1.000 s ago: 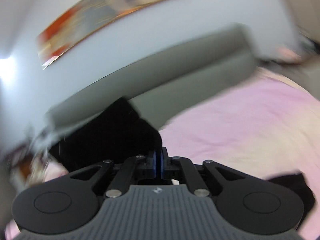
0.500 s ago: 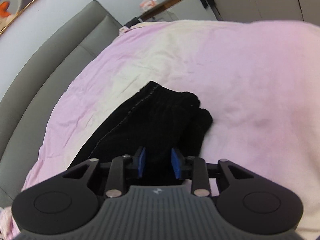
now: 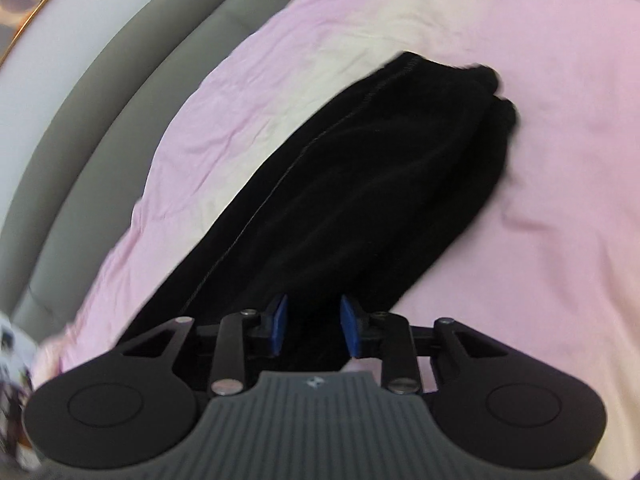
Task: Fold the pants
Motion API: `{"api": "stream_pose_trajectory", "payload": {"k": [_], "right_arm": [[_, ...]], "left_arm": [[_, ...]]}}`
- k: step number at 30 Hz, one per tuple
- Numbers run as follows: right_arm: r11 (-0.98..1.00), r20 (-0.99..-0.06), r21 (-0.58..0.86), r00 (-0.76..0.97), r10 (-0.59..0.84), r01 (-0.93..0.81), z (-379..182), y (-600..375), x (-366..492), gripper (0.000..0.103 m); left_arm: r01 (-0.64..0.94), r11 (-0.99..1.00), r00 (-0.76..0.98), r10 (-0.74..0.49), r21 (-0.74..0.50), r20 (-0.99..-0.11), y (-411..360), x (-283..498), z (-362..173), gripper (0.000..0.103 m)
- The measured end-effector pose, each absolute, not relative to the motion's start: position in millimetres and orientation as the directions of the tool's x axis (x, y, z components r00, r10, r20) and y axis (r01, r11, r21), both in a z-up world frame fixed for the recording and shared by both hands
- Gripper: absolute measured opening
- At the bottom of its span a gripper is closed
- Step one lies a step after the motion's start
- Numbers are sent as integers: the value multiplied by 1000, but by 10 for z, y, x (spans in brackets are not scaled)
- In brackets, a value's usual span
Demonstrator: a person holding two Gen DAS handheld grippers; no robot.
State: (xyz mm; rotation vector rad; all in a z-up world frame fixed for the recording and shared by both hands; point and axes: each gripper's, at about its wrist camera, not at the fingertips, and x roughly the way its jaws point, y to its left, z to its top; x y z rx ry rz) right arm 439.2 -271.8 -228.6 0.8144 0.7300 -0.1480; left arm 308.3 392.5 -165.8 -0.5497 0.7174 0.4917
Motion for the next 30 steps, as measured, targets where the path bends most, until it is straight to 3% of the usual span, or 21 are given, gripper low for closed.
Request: {"api": "stream_pose_trajectory", "payload": {"k": [4, 5, 7, 11, 15, 18, 22, 24, 26, 28, 30], "right_arm": [[642, -613, 660, 774, 160, 390, -2309, -2669, 4362, 31], [626, -602, 677, 780, 169, 387, -2354, -2681, 4398, 28], [580, -563, 730, 799, 211, 362, -2424, -2758, 4473, 0], [527, -432, 811, 868, 244, 256, -2149, -2853, 4375, 0], [488, -471, 811, 856, 215, 323, -2147, -2962, 4214, 0], [503, -589, 749, 780, 209, 431, -2460, -3076, 4320, 6], [271, -505, 861, 788, 352, 430, -2812, -3409, 4342, 5], [275, -503, 858, 815, 287, 433, -2698, -3529, 4267, 17], [309, -512, 838, 844, 161, 450, -2542, -3690, 4191, 49], [336, -511, 816, 859, 36, 471, -2461, -3872, 4158, 63], [322, -518, 811, 855, 10, 488, -2506, -4069, 4219, 64]], "left_arm": [[-602, 698, 657, 158, -388, -737, 3955, 3015, -1662, 103], [-587, 694, 668, 123, -417, -734, 3959, 3017, -1696, 103], [-572, 680, 676, 74, -459, -733, 3962, 3025, -1769, 103], [-551, 640, 706, 14, -536, -708, 4002, 3005, -1818, 103], [-537, 598, 729, -26, -595, -684, 4068, 3014, -1888, 103], [-527, 592, 740, -35, -610, -672, 4079, 3007, -1928, 103], [-522, 596, 742, -36, -610, -669, 4073, 3004, -1906, 103], [-521, 589, 746, -37, -618, -665, 4085, 3014, -1918, 103], [-512, 587, 752, -46, -627, -658, 4083, 3009, -1942, 103], [-509, 591, 753, -46, -626, -656, 4062, 3002, -1953, 103], [-514, 585, 746, -57, -628, -664, 4037, 3003, -1938, 103]]}}
